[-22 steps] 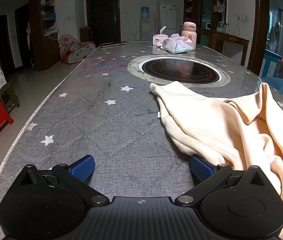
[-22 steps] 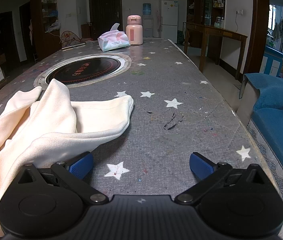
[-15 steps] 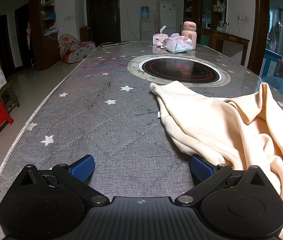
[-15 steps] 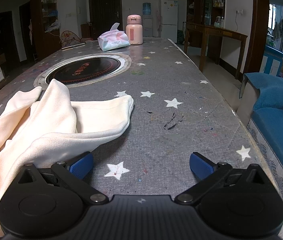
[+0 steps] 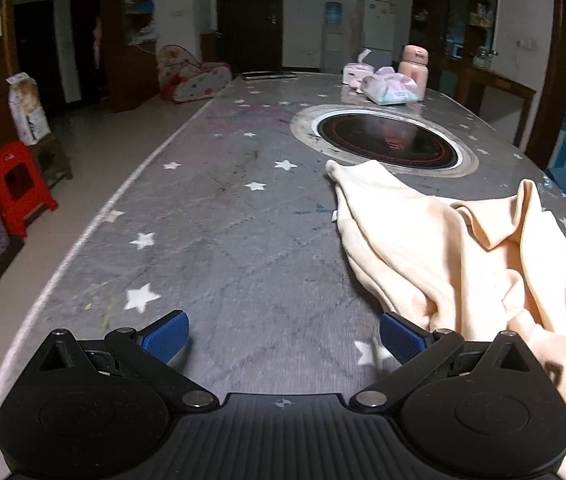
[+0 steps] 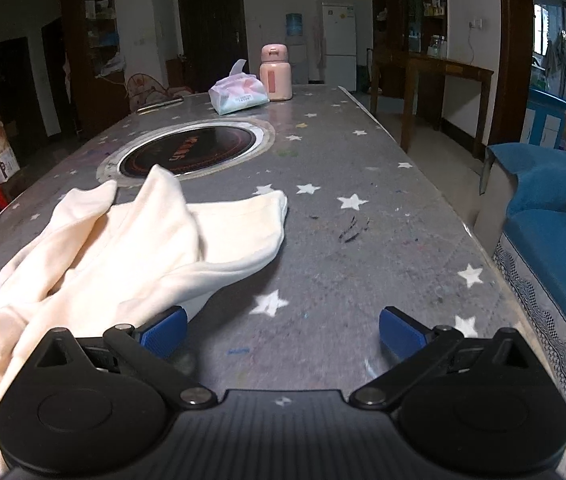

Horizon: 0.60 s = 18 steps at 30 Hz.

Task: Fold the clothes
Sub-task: 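Move both grippers toward the crumpled cream sweatshirt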

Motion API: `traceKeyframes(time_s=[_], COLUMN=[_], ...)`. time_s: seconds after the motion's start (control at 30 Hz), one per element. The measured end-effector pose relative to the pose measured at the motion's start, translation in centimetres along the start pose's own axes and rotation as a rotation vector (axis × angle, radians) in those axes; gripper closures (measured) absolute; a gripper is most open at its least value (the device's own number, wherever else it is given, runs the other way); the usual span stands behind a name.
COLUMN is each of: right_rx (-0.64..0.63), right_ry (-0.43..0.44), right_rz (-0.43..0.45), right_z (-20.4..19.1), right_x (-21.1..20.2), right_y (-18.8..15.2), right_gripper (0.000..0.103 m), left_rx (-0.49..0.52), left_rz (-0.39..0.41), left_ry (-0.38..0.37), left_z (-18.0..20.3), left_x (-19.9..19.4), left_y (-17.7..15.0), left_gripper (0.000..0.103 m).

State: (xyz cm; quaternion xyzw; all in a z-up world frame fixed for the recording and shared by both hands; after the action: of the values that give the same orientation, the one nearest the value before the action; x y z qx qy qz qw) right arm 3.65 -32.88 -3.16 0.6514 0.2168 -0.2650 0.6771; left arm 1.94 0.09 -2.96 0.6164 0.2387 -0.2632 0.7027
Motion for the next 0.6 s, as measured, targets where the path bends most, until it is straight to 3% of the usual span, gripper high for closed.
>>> traceKeyframes(time_s=[0.6], right_rx=[0.033], right_ry=[0.023], right_rz=[-0.045], right_z=[0.1], right_x=[-3.0], right_y=[-2.2], right_gripper=[0.000], left_rx=[0.029], left_rz=[-0.041], left_ry=[-0.049], left_z=[3.0], left_x=[-2.0], left_y=[-1.3], left_gripper=[0.000])
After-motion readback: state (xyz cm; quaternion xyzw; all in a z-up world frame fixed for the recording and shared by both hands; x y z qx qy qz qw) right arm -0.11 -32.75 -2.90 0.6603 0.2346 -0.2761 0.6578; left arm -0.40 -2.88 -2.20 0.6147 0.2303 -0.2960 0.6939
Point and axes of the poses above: each gripper's, at about its wrist camera, not at the fingertips, and x roughly the way its jaws point, z to its right, y to its top, the point moved 8 cm from there along x, roughly the way its jaws point, and after that the axes turned 10 degrees about -y, right-handed, at the moved point
